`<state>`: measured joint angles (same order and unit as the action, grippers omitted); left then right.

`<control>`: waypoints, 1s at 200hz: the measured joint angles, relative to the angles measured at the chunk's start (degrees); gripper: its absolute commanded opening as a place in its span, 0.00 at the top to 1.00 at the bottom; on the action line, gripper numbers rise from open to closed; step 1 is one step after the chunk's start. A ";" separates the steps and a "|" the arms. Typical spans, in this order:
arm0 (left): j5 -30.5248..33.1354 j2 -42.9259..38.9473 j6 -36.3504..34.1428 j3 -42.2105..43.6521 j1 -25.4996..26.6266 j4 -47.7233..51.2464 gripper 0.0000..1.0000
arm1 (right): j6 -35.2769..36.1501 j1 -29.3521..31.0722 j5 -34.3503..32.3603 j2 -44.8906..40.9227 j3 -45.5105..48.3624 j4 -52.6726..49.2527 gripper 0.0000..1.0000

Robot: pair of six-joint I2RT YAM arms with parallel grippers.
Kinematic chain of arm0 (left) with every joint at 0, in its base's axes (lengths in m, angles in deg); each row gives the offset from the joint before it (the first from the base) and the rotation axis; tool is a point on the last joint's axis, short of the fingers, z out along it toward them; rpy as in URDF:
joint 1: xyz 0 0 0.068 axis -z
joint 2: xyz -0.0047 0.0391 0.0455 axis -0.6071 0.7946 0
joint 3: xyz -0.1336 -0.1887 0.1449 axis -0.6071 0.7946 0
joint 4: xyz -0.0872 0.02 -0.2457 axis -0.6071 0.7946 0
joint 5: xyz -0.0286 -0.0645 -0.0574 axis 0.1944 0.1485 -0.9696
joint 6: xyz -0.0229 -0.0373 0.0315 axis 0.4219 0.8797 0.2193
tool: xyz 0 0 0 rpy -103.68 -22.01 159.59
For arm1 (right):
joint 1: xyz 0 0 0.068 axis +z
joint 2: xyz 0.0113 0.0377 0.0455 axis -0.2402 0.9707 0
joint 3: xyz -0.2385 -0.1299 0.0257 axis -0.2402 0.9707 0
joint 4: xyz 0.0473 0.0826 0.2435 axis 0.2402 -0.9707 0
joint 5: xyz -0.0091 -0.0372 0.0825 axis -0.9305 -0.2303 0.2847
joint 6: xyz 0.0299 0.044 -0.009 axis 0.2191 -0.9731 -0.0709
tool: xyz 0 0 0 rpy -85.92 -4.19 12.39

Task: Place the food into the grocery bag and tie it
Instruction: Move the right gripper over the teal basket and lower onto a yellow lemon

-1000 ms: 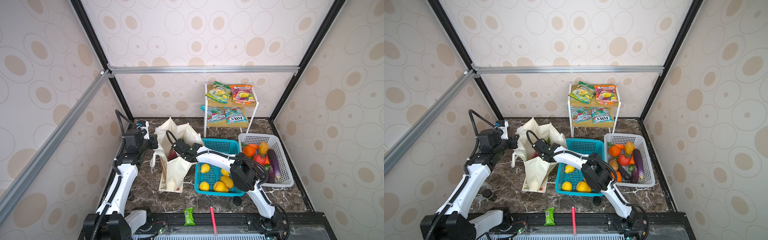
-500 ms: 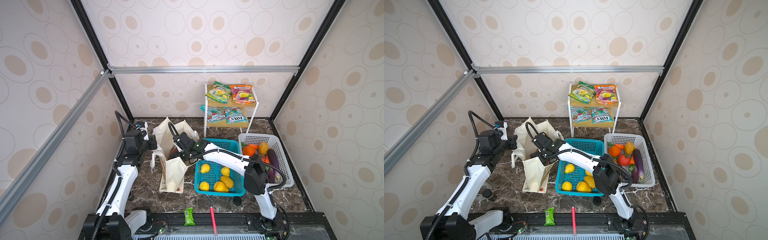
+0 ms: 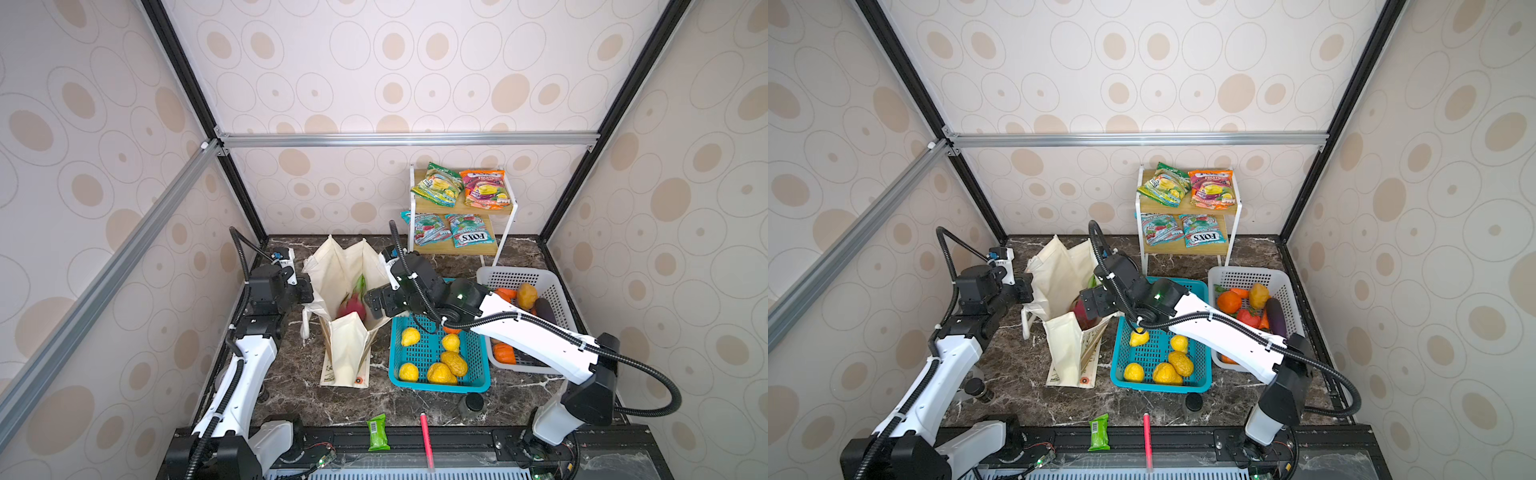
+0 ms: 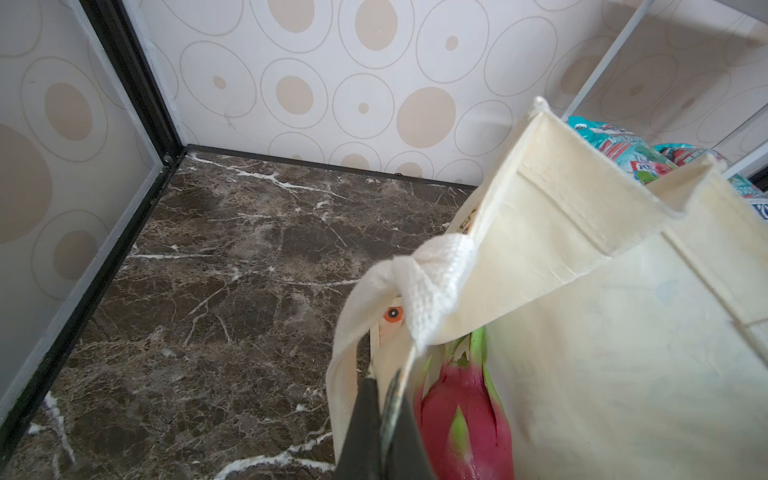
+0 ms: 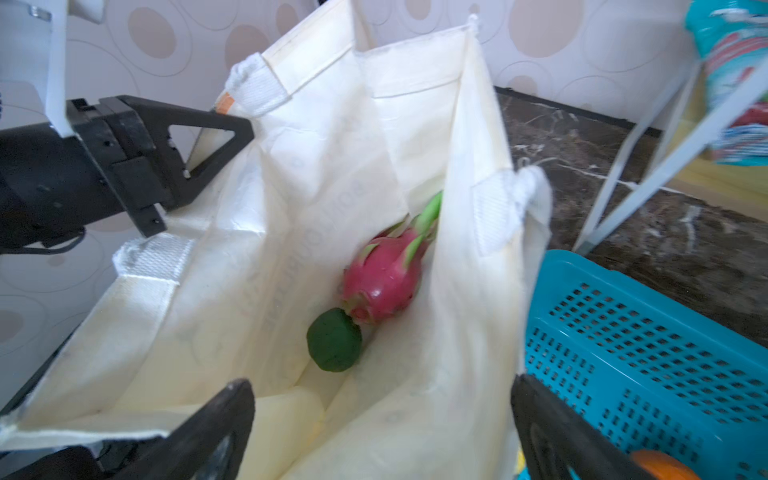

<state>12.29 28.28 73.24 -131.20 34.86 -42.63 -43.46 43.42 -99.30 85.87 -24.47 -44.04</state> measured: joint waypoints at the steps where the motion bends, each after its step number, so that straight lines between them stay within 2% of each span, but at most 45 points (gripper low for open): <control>1: 0.00 0.00 0.00 0.02 0.00 -0.02 1.00 | -0.02 -0.02 -0.22 -0.26 0.31 -0.04 0.00; 35: 0.07 -0.52 0.00 0.83 0.00 -0.81 1.00 | -0.70 -0.37 -7.21 -7.48 9.64 -1.70 0.00; 56: 0.04 -0.57 0.00 1.01 0.00 -1.14 1.00 | -3.67 -1.90 -9.90 -10.91 14.12 -5.22 0.00; 101: 0.09 -0.87 0.00 1.25 0.00 -1.20 1.00 | -10.19 -5.57 -12.98 -11.63 20.31 -12.94 0.00; 149: 0.17 -0.94 0.00 1.36 0.00 -1.29 1.00 | -15.02 -5.55 -9.62 -7.89 24.83 -15.21 0.00; 200: 0.22 -0.98 0.00 1.44 -0.02 -1.42 1.00 | -16.06 -5.55 -0.48 -6.97 29.86 -5.49 0.01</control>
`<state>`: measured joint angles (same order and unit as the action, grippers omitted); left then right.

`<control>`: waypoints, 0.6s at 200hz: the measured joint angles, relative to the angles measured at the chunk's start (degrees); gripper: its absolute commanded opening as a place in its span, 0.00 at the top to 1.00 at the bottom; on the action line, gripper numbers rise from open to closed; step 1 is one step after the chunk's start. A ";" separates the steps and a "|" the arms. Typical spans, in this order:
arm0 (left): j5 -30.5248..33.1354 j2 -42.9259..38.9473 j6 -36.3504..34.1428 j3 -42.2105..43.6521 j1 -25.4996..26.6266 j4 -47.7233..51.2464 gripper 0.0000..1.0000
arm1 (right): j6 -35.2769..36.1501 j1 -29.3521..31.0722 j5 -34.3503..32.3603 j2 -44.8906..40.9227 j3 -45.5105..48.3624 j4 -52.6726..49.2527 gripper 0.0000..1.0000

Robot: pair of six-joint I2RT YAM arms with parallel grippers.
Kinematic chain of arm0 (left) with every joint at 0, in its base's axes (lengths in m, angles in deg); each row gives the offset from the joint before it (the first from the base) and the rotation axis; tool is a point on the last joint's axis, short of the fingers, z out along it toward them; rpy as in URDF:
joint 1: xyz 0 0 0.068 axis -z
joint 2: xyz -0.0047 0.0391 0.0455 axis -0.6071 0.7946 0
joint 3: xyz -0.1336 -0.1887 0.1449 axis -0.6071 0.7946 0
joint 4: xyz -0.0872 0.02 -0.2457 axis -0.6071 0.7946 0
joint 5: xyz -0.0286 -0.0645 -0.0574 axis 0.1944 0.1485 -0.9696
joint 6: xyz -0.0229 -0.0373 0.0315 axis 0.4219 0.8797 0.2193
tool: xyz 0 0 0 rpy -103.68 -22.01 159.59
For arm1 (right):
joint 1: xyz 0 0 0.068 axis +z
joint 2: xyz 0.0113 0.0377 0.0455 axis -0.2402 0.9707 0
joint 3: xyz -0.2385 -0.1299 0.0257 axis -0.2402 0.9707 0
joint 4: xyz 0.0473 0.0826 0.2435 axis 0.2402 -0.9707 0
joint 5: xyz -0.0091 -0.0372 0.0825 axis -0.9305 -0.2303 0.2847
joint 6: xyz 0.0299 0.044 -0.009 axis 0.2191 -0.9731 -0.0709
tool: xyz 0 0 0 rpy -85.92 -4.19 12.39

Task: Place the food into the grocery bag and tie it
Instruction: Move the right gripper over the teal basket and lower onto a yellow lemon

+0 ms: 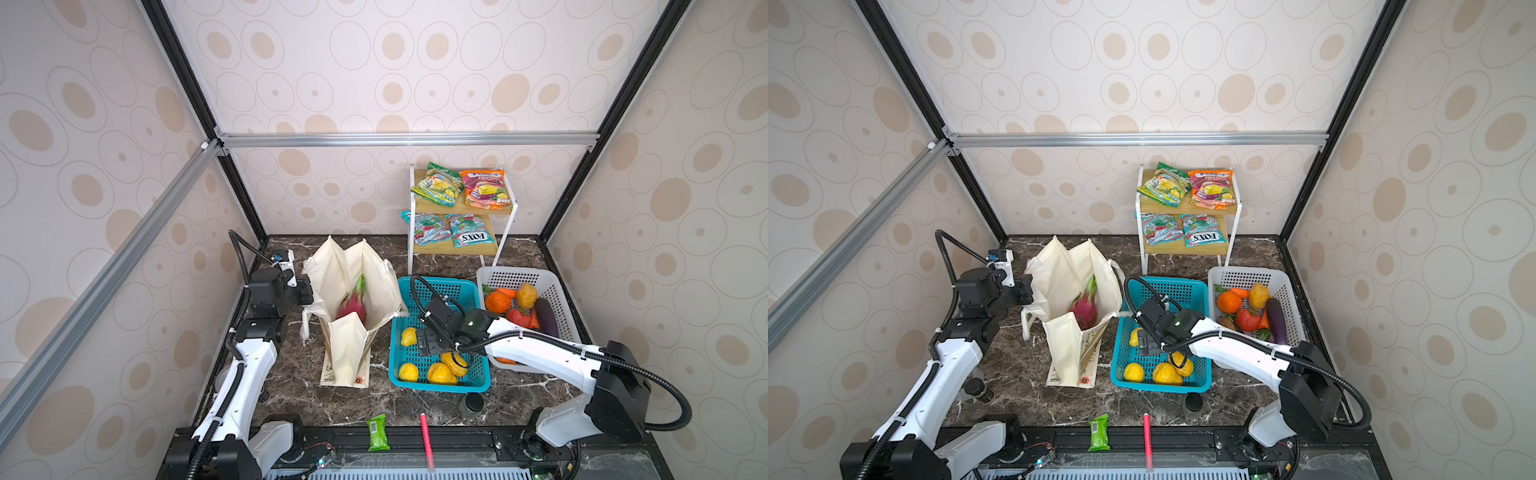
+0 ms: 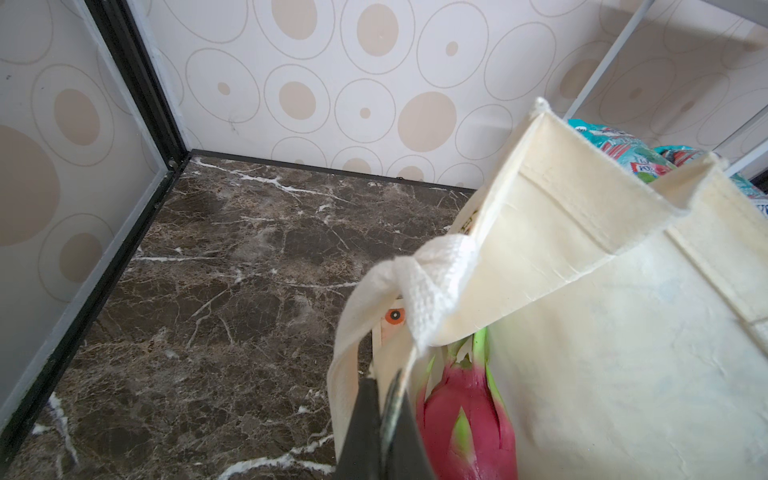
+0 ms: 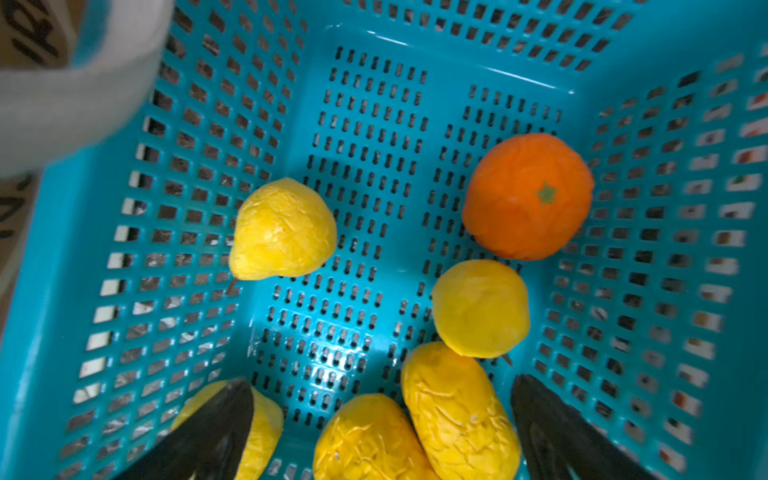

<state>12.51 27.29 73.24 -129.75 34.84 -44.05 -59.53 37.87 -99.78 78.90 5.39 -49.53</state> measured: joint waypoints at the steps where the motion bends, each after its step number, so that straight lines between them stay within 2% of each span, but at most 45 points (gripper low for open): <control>1: 0.00 0.00 0.00 0.02 0.02 0.00 1.00 | -0.02 0.00 0.09 0.02 0.00 0.11 0.01; 57: 0.00 -0.04 0.00 0.17 0.02 -0.15 1.00 | -1.88 -0.55 6.58 3.65 1.25 10.86 0.10; 82: 0.00 -0.04 0.00 0.20 0.02 -0.17 1.00 | -2.64 -1.07 8.37 5.20 2.36 13.92 0.17; 120: 0.02 -0.07 0.02 0.20 0.02 -0.17 1.00 | -4.61 -3.85 10.88 5.88 4.94 18.51 0.24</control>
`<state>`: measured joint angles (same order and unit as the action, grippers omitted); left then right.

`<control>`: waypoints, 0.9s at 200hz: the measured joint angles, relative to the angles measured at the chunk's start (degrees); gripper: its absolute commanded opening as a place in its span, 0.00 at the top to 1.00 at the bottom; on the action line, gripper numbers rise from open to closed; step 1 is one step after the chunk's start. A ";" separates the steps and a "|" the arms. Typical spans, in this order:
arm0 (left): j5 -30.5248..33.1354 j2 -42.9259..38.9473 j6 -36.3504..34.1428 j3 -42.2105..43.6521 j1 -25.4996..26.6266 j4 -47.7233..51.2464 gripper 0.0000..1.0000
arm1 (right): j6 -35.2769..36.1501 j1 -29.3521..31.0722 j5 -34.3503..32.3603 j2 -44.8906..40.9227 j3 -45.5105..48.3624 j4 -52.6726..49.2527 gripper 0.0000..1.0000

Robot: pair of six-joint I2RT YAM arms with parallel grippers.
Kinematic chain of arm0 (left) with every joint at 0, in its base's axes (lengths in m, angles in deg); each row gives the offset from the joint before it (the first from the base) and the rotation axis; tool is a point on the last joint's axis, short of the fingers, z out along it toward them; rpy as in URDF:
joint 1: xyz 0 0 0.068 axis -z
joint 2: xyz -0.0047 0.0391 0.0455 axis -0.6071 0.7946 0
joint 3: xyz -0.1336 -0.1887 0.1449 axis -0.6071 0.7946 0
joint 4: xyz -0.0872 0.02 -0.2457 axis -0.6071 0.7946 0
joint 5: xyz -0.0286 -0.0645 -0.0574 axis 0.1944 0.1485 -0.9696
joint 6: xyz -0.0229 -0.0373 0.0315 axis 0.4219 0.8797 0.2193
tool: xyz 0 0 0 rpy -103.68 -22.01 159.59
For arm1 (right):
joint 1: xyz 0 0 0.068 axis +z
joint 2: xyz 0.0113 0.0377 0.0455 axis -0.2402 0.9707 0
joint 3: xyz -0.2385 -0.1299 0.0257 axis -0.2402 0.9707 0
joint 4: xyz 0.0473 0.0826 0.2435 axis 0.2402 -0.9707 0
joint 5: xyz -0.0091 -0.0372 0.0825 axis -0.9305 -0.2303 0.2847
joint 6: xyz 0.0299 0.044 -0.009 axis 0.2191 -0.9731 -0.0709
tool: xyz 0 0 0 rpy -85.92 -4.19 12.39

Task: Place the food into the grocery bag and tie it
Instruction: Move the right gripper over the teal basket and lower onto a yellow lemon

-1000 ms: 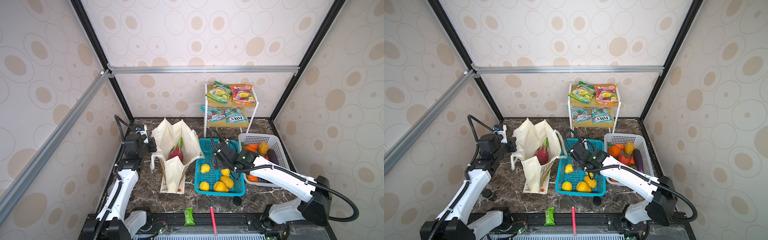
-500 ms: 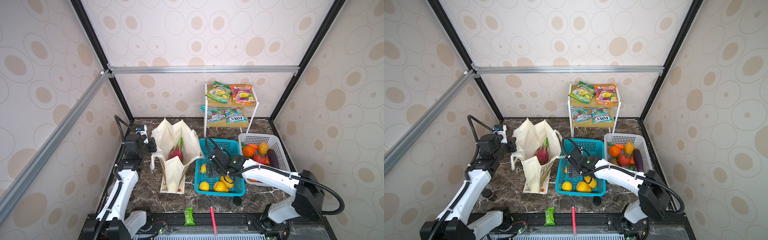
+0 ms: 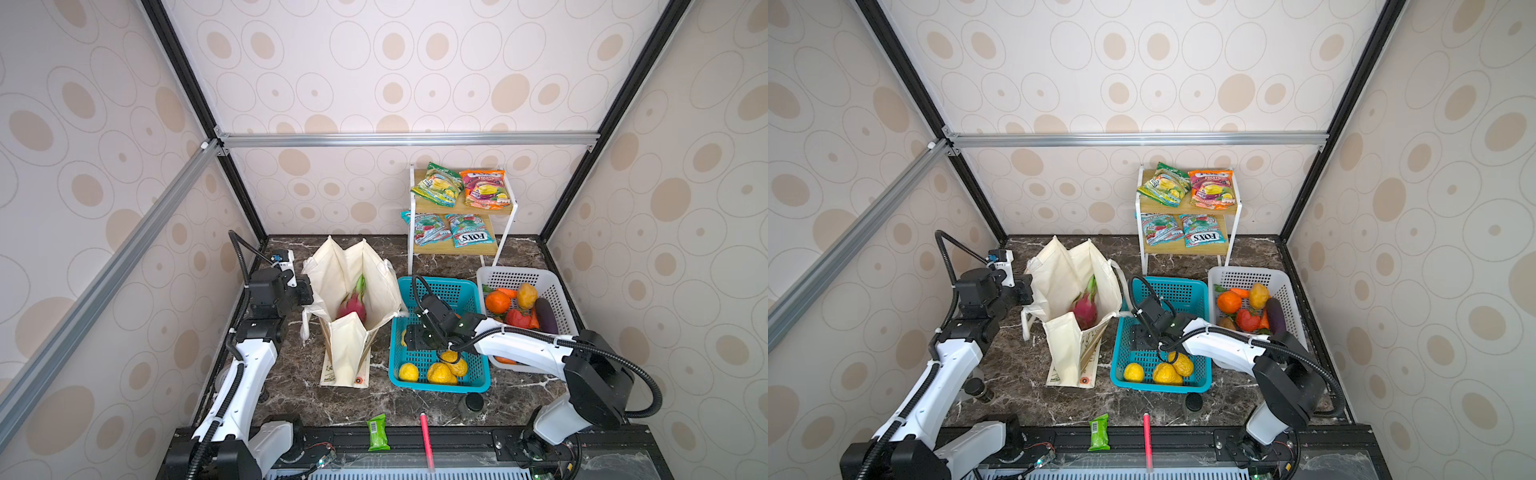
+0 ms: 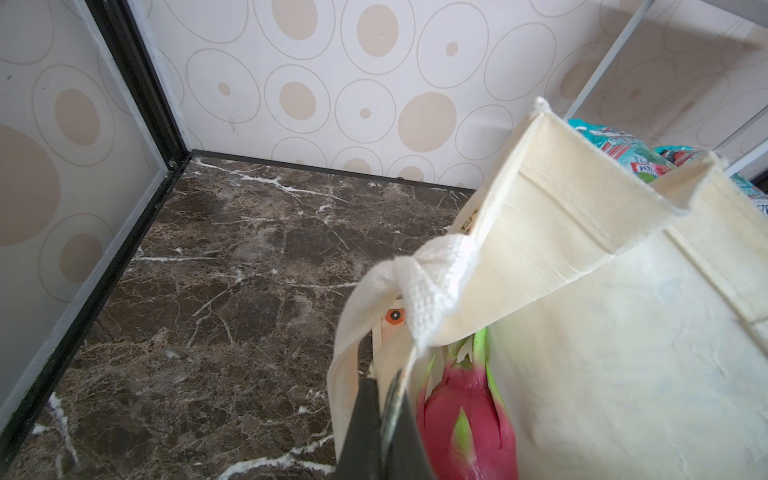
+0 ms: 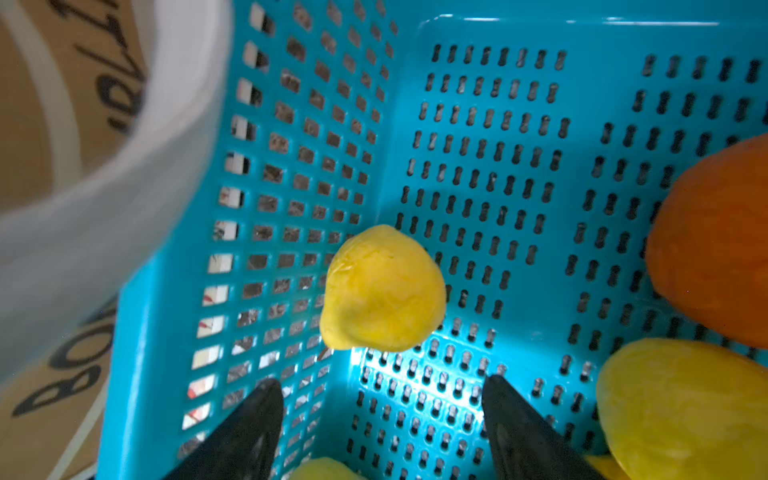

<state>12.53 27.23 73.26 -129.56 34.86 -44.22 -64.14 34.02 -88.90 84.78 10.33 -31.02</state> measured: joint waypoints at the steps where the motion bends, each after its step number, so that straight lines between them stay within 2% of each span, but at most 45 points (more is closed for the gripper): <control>1: 0.00 0.00 -0.02 0.00 0.00 0.00 1.00 | -0.07 -0.07 -0.04 0.07 0.00 0.04 0.24; 39: 0.00 0.00 -0.02 0.00 -0.02 0.00 1.00 | -0.33 -0.66 0.24 2.86 -0.15 0.90 0.28; 180: 0.02 0.00 -0.02 0.00 0.00 0.00 1.00 | -0.33 -0.66 -0.85 6.64 -1.60 4.35 0.30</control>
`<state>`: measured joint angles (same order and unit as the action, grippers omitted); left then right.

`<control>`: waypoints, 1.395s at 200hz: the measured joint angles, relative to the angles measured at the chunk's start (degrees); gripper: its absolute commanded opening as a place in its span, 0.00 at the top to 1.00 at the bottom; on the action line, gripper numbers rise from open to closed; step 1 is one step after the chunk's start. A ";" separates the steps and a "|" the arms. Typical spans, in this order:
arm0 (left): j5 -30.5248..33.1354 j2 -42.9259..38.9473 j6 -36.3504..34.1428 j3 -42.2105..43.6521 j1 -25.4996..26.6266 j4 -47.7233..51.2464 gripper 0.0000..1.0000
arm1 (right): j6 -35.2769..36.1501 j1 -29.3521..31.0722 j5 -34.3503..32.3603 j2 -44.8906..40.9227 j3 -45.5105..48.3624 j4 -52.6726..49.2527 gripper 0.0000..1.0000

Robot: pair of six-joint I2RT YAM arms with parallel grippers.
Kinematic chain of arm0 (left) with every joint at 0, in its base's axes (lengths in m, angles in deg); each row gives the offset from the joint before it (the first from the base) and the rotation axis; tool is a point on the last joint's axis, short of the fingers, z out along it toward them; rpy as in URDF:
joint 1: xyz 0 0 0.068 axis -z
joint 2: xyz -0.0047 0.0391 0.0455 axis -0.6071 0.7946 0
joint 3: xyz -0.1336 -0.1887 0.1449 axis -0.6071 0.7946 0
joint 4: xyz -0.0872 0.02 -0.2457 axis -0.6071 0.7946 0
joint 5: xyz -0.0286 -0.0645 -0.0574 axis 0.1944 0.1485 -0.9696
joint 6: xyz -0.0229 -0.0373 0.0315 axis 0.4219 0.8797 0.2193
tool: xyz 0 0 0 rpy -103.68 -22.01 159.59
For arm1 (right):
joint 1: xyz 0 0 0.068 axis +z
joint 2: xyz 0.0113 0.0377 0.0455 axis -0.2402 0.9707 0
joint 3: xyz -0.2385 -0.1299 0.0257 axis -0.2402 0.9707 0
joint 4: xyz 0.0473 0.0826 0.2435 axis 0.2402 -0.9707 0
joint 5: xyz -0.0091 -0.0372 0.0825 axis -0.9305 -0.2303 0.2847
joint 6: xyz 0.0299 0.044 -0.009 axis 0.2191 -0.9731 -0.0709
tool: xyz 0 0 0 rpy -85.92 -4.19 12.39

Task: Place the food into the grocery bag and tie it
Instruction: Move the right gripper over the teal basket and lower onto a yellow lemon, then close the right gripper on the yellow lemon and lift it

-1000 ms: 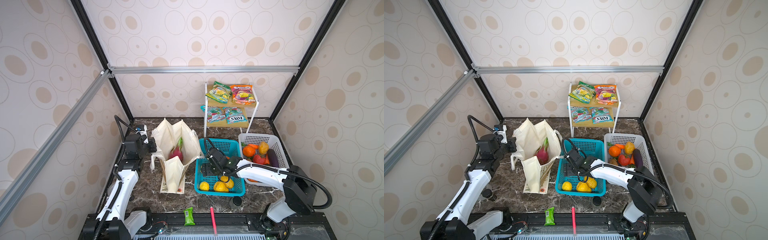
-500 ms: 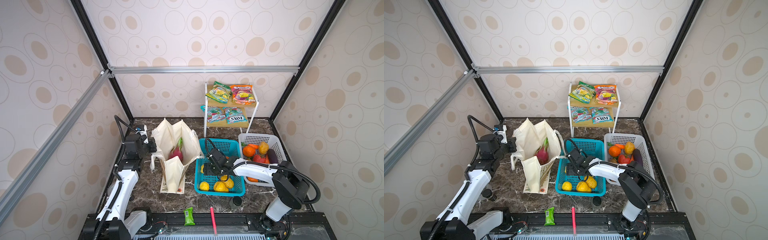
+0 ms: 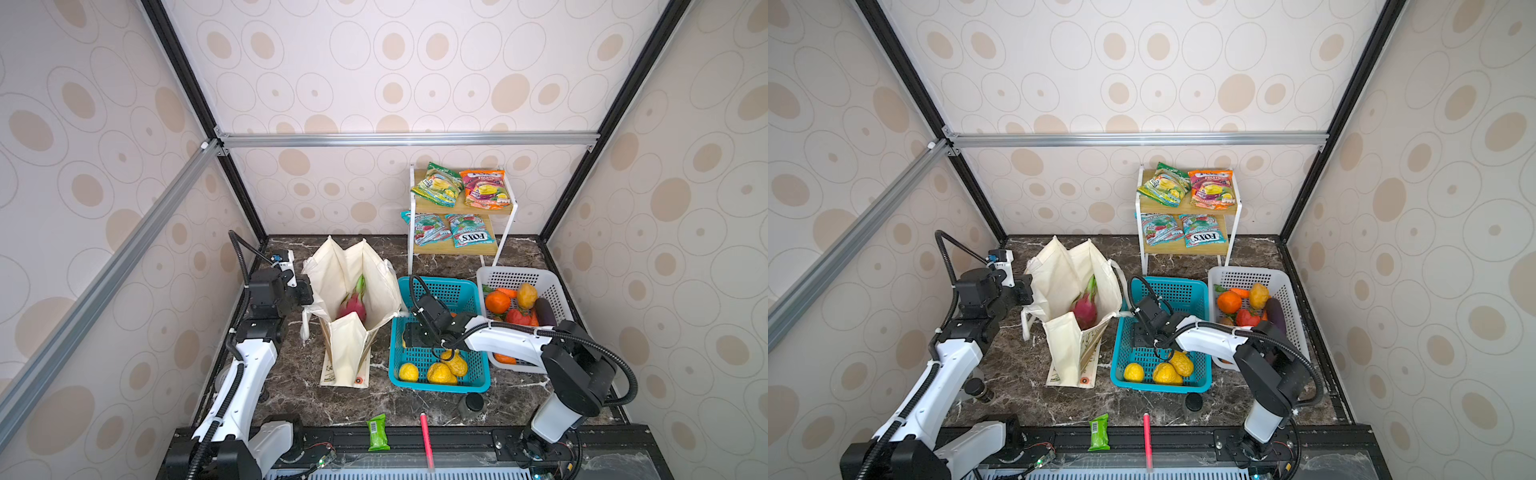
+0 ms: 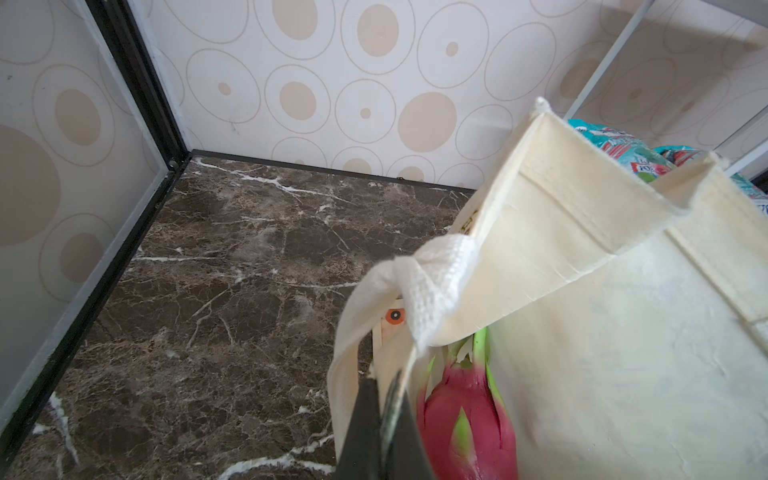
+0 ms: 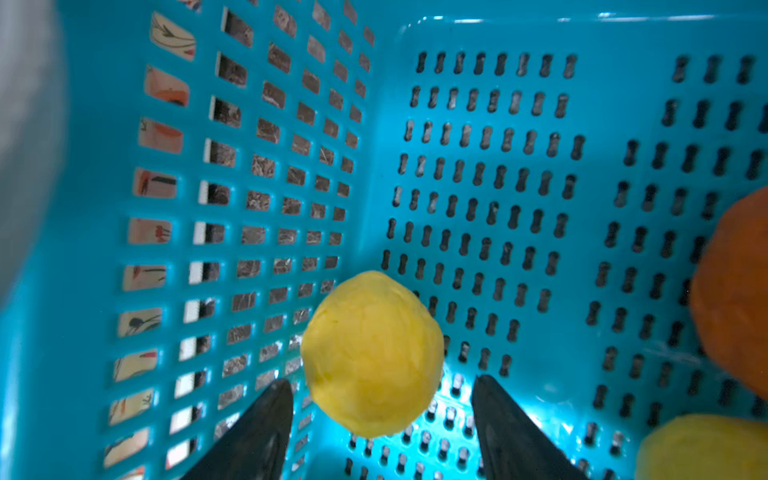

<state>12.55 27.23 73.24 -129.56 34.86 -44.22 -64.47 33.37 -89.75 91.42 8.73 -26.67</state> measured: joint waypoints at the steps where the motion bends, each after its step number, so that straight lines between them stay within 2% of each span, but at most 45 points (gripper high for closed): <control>1: 0.00 0.00 0.00 0.00 0.00 0.00 1.00 | 0.00 0.00 -0.02 0.07 -0.07 0.00 0.30; 120: -0.02 0.00 0.00 0.02 0.00 0.00 1.00 | -0.39 -0.04 -3.56 4.33 -1.03 -0.28 0.34; 148: -0.02 0.00 0.00 0.02 0.00 0.00 1.00 | -0.04 -0.04 -4.17 5.20 -1.38 -0.52 0.39; 197: -0.02 0.00 0.00 0.02 0.00 0.00 1.00 | 0.66 -0.04 -4.94 5.09 -1.49 -1.27 0.40; 279: -0.02 0.00 0.00 0.04 0.00 -0.02 1.00 | 2.47 -0.04 -7.96 -5.53 -2.32 -6.03 0.41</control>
<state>12.53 27.23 73.24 -129.51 34.86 -44.25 -62.00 33.32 -97.70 85.89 6.41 -32.70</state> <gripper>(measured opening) 0.048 0.596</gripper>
